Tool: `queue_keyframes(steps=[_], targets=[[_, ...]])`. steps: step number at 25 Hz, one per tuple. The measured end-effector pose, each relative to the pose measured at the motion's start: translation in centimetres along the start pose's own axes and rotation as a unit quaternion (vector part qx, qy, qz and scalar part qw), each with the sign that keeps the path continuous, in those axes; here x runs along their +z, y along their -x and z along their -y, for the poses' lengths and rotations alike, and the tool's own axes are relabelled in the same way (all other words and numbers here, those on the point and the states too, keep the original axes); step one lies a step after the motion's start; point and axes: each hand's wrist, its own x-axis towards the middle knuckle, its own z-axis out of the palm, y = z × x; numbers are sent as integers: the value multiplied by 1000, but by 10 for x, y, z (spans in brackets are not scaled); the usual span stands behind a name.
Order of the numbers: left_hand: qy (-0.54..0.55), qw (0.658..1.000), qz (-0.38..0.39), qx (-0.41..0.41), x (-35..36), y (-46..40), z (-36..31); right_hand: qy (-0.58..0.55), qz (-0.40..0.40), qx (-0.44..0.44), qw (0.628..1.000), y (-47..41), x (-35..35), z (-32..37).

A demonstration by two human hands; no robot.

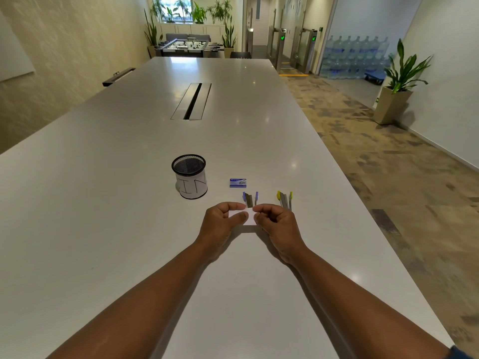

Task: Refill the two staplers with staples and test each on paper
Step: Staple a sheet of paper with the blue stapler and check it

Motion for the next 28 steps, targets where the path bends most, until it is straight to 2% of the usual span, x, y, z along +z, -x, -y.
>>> queue_keyframes(steps=[4,11,19,28], targets=[[11,1000,-13,9,2,-1,0,21,-1,-9,1000,-1,-1,-2],[-35,999,18,10,-3,3,-1,0,-4,4,1000,-2,-2,-3],[0,1000,-20,7,4,-1,0,10,-8,-5,1000,1,0,0],[-29,999,12,13,-1,5,-1,7,-7,-5,1000,0,-1,0]])
